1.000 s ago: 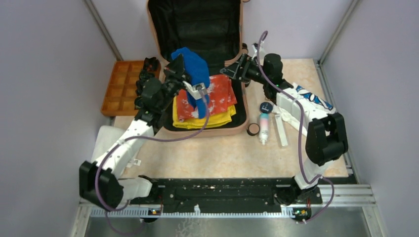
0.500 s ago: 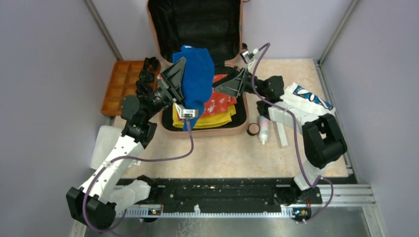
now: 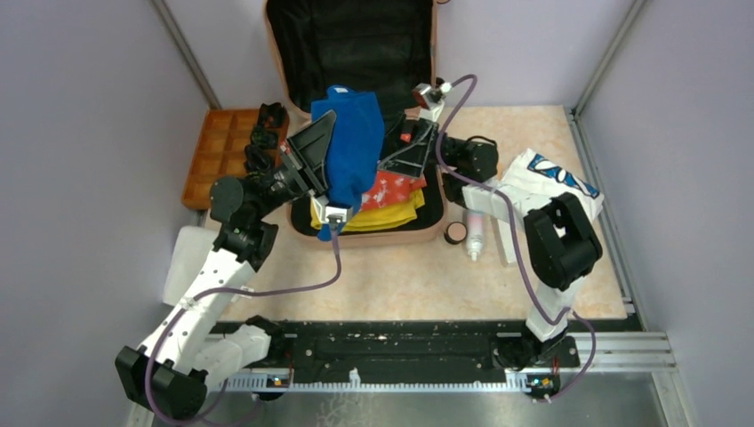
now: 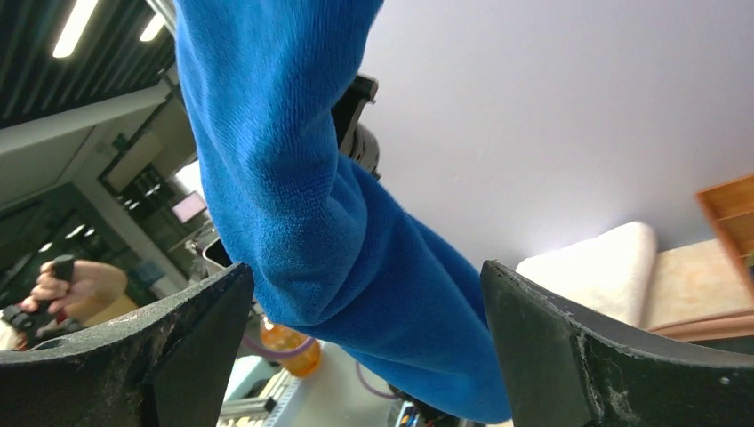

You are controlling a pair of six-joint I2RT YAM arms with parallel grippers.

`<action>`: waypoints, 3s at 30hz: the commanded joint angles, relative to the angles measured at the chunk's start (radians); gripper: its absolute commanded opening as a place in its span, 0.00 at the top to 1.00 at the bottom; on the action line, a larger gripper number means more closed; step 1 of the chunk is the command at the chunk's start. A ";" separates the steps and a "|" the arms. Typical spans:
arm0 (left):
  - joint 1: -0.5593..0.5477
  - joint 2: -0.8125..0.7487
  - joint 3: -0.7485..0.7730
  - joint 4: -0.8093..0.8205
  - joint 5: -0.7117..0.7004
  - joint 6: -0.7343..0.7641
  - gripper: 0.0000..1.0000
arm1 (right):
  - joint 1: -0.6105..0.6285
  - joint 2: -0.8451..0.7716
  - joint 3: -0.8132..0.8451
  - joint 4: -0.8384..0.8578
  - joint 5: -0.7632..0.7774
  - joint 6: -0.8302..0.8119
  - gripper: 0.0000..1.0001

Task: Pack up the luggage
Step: Place the clothes in the luggage.

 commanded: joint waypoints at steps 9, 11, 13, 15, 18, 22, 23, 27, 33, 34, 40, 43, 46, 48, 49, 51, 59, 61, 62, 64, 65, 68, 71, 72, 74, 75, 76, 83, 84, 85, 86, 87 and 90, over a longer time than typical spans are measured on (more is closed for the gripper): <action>0.003 -0.122 -0.073 -0.054 0.154 0.152 1.00 | -0.079 -0.014 0.211 0.229 -0.027 0.196 0.01; 0.003 -0.120 -0.074 -0.057 0.152 0.158 1.00 | -0.056 -0.026 0.224 0.178 -0.068 0.186 0.01; 0.003 -0.119 -0.073 -0.056 0.151 0.158 1.00 | -0.039 -0.050 0.208 0.121 -0.092 0.155 0.01; 0.003 -0.120 -0.072 -0.056 0.150 0.160 1.00 | -0.033 -0.079 0.180 0.047 -0.109 0.124 0.01; 0.003 -0.121 -0.078 -0.055 0.154 0.167 1.00 | -0.026 -0.091 0.167 -0.008 -0.104 0.081 0.01; 0.003 -0.131 -0.094 -0.065 0.177 0.189 1.00 | 0.002 -0.038 0.292 -0.030 -0.090 0.098 0.02; 0.003 -0.130 -0.094 -0.066 0.179 0.191 1.00 | 0.014 -0.018 0.327 -0.021 -0.087 0.120 0.03; 0.003 -0.125 -0.084 -0.066 0.161 0.190 1.00 | 0.043 0.033 0.402 0.057 -0.071 0.226 0.09; 0.003 -0.121 -0.076 -0.071 0.111 0.185 1.00 | 0.047 -0.007 0.323 0.073 -0.048 0.242 0.25; 0.003 -0.119 -0.075 -0.069 0.107 0.183 1.00 | 0.047 -0.009 0.318 0.076 -0.043 0.246 0.26; 0.003 -0.106 -0.069 -0.058 0.072 0.185 1.00 | 0.038 -0.047 0.294 -0.073 -0.034 0.144 0.53; 0.003 -0.112 -0.075 -0.095 0.032 0.201 1.00 | 0.015 -0.123 0.258 -0.276 -0.015 -0.017 0.84; 0.003 -0.119 -0.073 -0.199 -0.028 0.207 0.66 | 0.009 -0.220 0.272 -0.709 0.034 -0.355 1.00; 0.003 -0.121 -0.072 -0.262 -0.087 0.189 0.17 | 0.013 -0.274 0.298 -0.994 0.089 -0.586 1.00; 0.003 -0.127 -0.079 -0.285 -0.108 0.164 0.04 | 0.014 -0.288 0.307 -1.051 0.106 -0.634 1.00; 0.004 -0.144 -0.092 -0.345 -0.152 0.110 0.01 | 0.011 -0.301 0.329 -1.143 0.125 -0.703 1.00; 0.003 -0.255 -0.061 -0.752 -0.259 -0.209 0.01 | 0.012 -0.272 0.421 -1.395 0.124 -0.905 1.00; 0.003 -0.252 0.000 -0.869 -0.293 -0.341 0.01 | 0.014 -0.262 0.443 -1.457 0.123 -0.960 1.00; 0.003 -0.222 0.052 -0.933 -0.313 -0.455 0.01 | 0.014 -0.257 0.455 -1.481 0.126 -0.990 1.00; 0.004 -0.118 0.228 -1.135 -0.345 -0.744 0.02 | 0.015 -0.246 0.474 -1.557 0.129 -1.040 1.00; 0.003 -0.053 0.343 -1.258 -0.330 -0.866 0.02 | 0.021 -0.242 0.483 -1.578 0.123 -1.064 1.00; 0.007 0.117 0.606 -1.523 -0.150 -1.160 0.01 | 0.045 -0.220 0.520 -1.652 0.106 -1.133 1.00; 0.008 0.136 0.644 -1.456 -0.007 -1.375 0.02 | 0.052 -0.210 0.533 -1.668 0.067 -1.153 1.00; 0.010 0.132 0.635 -1.418 0.020 -1.431 0.02 | 0.053 -0.211 0.531 -1.665 0.037 -1.150 1.00; 0.016 0.135 0.629 -1.385 0.078 -1.512 0.02 | 0.053 -0.222 0.517 -1.643 -0.008 -1.136 1.00; 0.022 0.143 0.634 -1.384 0.110 -1.548 0.02 | 0.054 -0.230 0.504 -1.624 -0.037 -1.124 1.00; 0.033 0.156 0.637 -1.386 0.160 -1.569 0.02 | 0.056 -0.240 0.496 -1.605 -0.064 -1.115 1.00; 0.121 0.165 0.615 -1.383 0.252 -1.605 0.02 | 0.057 -0.294 0.456 -1.503 -0.232 -1.044 1.00; 0.166 0.183 0.629 -1.404 0.309 -1.608 0.02 | 0.056 -0.303 0.448 -1.495 -0.244 -1.035 1.00; 0.217 0.209 0.647 -1.436 0.388 -1.608 0.02 | 0.056 -0.308 0.447 -1.464 -0.251 -1.024 1.00; 0.262 0.238 0.665 -1.466 0.458 -1.613 0.02 | 0.056 -0.310 0.446 -1.439 -0.263 -1.004 1.00; 0.288 0.278 0.681 -1.498 0.526 -1.607 0.02 | 0.057 -0.309 0.442 -1.404 -0.275 -0.976 1.00; 0.333 0.321 0.693 -1.557 0.697 -1.547 0.01 | 0.057 -0.306 0.441 -1.360 -0.274 -0.946 1.00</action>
